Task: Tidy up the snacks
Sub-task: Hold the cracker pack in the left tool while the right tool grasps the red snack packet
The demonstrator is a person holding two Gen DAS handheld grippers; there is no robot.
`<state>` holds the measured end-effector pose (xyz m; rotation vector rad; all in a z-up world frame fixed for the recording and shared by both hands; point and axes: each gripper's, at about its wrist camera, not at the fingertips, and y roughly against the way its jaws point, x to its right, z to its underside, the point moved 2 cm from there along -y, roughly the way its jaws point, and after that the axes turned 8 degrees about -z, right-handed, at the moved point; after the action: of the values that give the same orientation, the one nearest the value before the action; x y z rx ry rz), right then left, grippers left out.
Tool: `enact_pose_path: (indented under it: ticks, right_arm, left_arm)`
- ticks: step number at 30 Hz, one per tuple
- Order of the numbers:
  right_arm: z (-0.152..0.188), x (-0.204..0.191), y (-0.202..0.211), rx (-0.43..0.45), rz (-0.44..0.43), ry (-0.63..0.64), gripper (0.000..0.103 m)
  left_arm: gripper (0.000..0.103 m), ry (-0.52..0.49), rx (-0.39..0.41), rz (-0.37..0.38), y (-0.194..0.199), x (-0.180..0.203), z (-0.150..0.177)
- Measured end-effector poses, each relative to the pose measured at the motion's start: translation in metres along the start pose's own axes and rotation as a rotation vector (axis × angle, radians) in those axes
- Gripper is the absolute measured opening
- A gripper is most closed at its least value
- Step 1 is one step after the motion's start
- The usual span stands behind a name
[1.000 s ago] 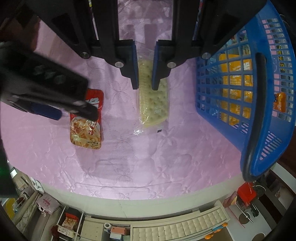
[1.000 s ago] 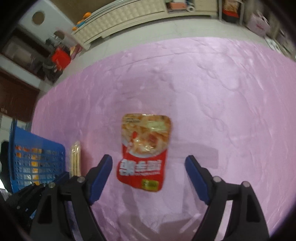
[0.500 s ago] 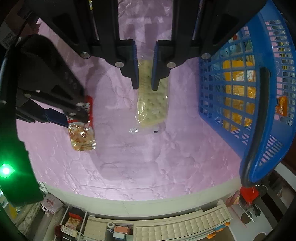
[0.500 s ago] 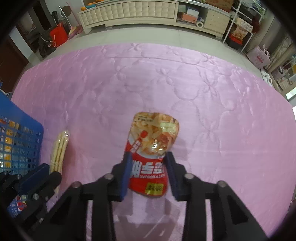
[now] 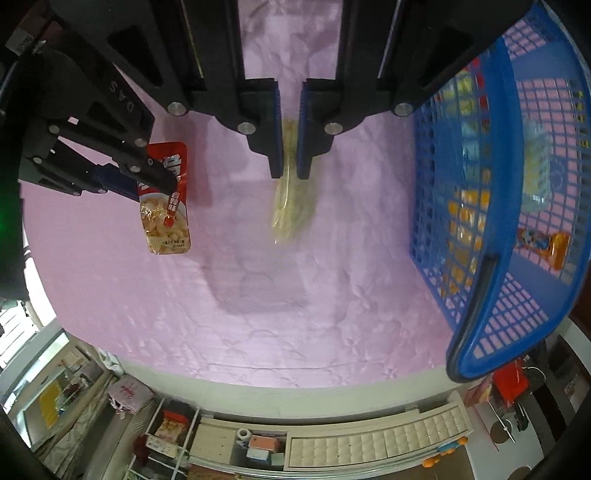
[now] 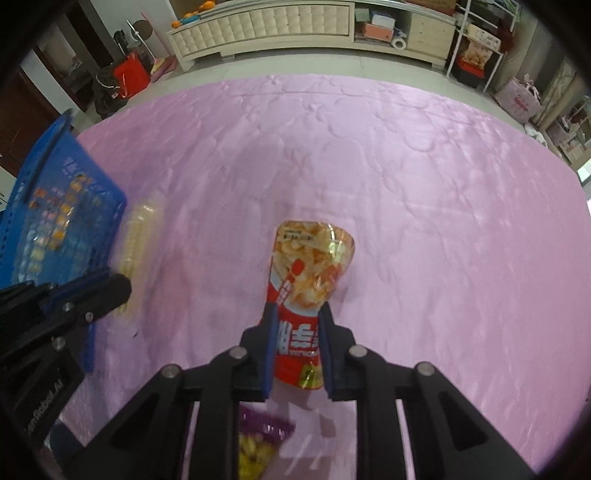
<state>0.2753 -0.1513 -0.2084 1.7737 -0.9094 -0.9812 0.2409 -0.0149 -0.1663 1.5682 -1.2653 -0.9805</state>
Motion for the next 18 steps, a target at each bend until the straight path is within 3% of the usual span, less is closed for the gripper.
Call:
enact_pose_path:
  ticks: [9,18]
  right_arm:
    - [0.022,-0.016,0.058,0.048,0.004,0.018,0.025]
    - [0.038,-0.067,0.127,0.143,0.034,0.099,0.025]
  left_arm:
    - [0.005,0.03,0.047,0.054,0.061,-0.007,0.027]
    - [0.005,0.004,0.19,0.053,0.146,-0.032,0.057]
